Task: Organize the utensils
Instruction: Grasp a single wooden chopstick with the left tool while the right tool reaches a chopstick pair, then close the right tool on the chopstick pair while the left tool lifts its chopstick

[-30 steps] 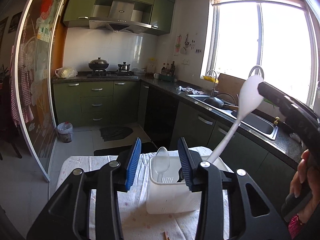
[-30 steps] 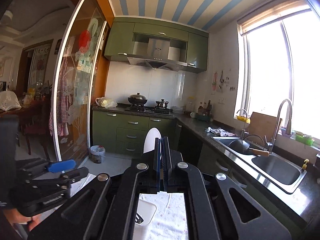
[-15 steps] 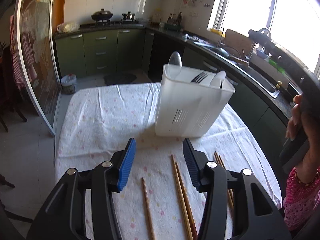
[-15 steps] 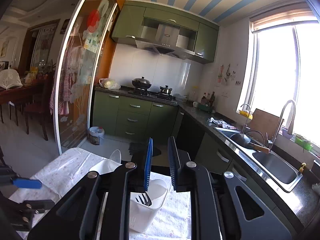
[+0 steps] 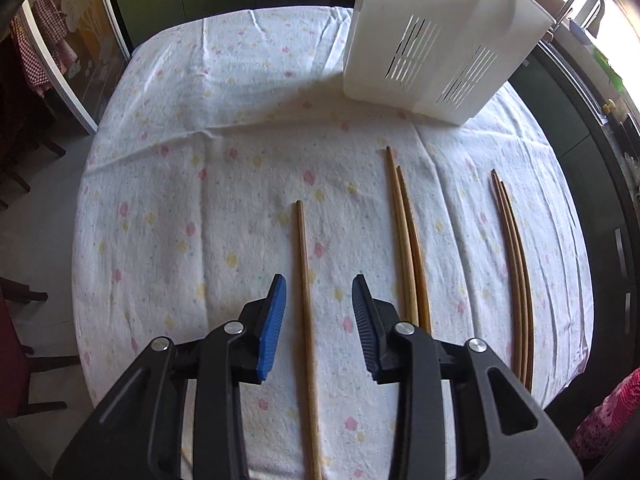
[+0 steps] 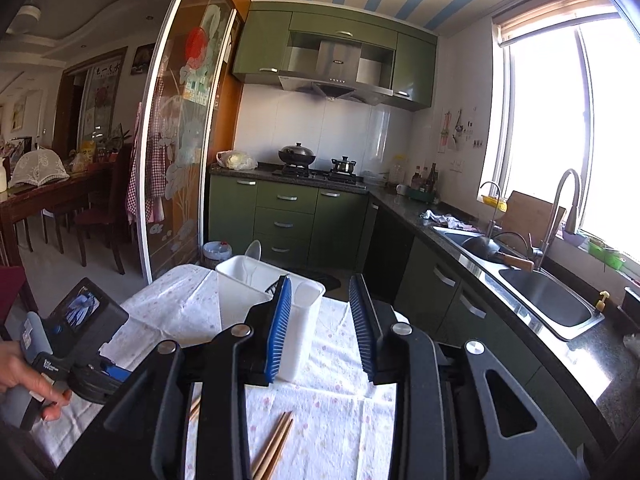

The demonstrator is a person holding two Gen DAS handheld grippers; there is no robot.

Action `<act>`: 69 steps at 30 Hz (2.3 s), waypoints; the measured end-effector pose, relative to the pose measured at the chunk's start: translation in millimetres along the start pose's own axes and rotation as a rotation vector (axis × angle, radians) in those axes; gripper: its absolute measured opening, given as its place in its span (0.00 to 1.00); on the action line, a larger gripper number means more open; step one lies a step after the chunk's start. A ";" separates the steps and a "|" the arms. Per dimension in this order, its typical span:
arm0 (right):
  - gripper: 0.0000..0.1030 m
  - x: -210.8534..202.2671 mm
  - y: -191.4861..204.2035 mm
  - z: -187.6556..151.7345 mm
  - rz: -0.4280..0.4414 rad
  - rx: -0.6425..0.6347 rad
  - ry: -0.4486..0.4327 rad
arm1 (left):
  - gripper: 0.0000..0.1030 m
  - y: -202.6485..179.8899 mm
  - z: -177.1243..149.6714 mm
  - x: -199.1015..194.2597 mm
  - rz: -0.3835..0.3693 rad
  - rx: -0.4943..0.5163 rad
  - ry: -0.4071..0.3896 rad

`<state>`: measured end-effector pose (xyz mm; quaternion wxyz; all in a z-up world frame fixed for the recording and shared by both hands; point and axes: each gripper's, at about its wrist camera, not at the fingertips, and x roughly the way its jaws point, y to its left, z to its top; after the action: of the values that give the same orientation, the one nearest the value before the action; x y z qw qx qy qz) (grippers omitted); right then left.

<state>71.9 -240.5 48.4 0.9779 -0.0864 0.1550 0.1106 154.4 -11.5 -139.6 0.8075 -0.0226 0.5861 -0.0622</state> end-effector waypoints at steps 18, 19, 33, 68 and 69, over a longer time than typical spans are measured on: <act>0.43 124.6 -19.9 -114.5 0.278 0.234 0.656 | 0.06 17.8 -3.6 5.8 0.002 -0.025 0.020; 0.40 132.2 -19.9 -121.2 0.279 0.244 0.683 | 0.06 18.8 -3.5 5.4 0.001 -0.020 0.018; 0.19 160.5 11.0 -133.4 0.309 0.233 0.804 | 0.07 18.7 -1.4 6.3 -0.003 0.036 -0.012; 0.06 104.3 16.5 -76.6 0.327 0.295 0.601 | 0.05 23.3 -2.3 -46.7 -0.088 0.032 -0.111; 0.06 97.1 13.9 -72.8 0.335 0.303 0.581 | 0.05 22.0 -3.5 -54.3 -0.094 0.037 -0.124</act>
<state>138.0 -223.5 -53.0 0.8632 0.0579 0.4528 0.2158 136.1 17.3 -91.8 0.8388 -0.0388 0.5319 -0.1093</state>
